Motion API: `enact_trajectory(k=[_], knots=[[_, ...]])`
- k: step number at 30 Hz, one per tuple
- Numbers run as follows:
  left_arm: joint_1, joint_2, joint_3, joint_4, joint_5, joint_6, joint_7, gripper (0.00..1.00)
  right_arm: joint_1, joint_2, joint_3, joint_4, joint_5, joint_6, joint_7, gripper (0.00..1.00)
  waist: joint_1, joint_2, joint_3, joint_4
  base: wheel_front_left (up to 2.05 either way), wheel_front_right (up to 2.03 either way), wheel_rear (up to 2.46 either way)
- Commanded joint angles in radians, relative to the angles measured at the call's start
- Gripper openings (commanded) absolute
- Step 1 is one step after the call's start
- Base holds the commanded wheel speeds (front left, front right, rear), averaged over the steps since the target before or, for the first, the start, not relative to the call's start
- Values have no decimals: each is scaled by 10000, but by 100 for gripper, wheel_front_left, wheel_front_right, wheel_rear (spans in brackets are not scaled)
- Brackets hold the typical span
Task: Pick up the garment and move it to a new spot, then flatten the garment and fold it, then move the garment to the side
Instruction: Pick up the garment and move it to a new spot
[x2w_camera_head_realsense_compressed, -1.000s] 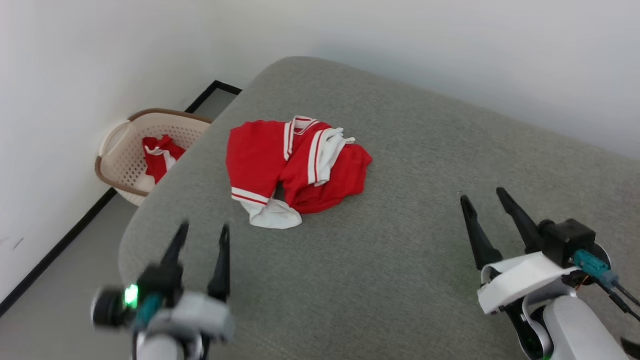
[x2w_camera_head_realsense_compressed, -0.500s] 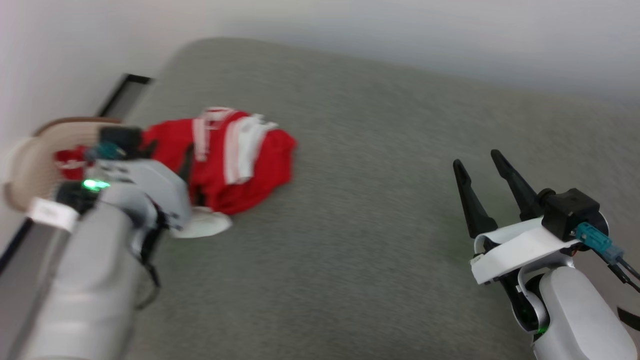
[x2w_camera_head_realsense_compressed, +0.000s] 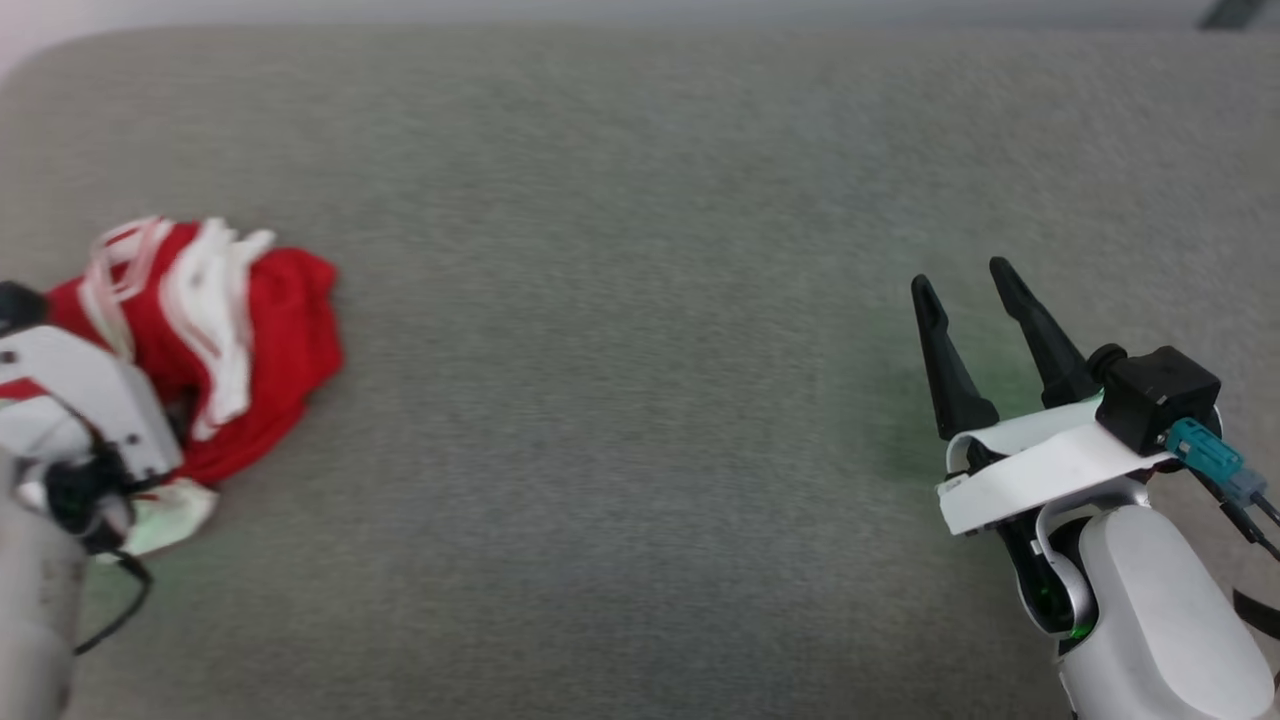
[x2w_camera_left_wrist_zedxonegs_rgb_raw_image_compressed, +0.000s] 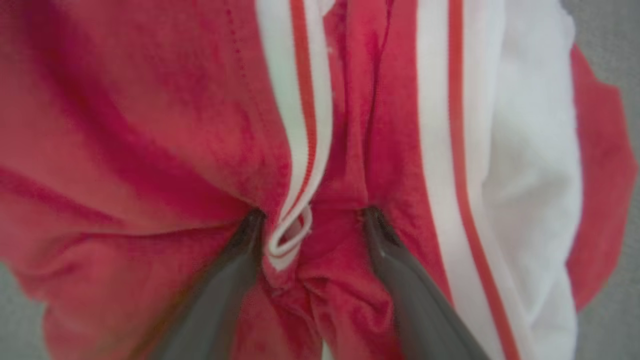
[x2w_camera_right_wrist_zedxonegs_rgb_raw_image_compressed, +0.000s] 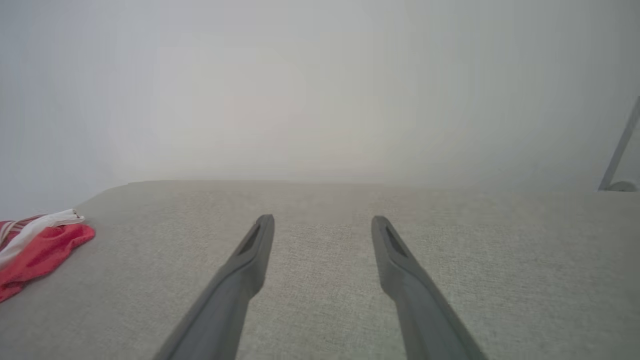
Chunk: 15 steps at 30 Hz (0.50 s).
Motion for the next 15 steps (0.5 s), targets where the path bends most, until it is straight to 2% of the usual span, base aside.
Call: enact_trajectory(k=[1,4,5,6,7,8,9,15], knots=[[233,-158,-88,150,-139,-14,129,100,-121,34,-51,-66,-26,-14,-3,100,0,-1,941,-971,0,0,0],[425,-386,-213,304,-342,-22,218,100,-105,19,-77,-129,-44,-14,-3,100,0,-1,1046,-1024,0,0,0],[463,-458,-258,342,-394,-25,190,93,-112,25,-83,-135,-61,-14,-3,100,0,-1,1062,-1028,0,0,0],[496,-530,-307,378,-442,-25,179,64,-131,41,-84,-130,-67,-14,-3,100,0,-1,1063,-1028,0,0,0],[518,-592,-361,387,-500,-29,129,51,-149,58,-92,-121,-85,-14,-3,100,0,-1,1038,-1014,0,0,0],[531,-594,-365,428,-513,-32,-27,17,-155,78,-93,-121,-102,-14,-3,100,0,-1,995,-987,0,0,0],[525,-542,-382,450,-480,-32,-221,0,-160,101,-91,-123,-114,-14,-3,100,0,-1,942,-955,0,0,0],[199,-79,-186,462,-543,-25,-1676,0,25,186,-79,-1,-72,-14,-3,100,0,-1,286,-738,0,0,0]])
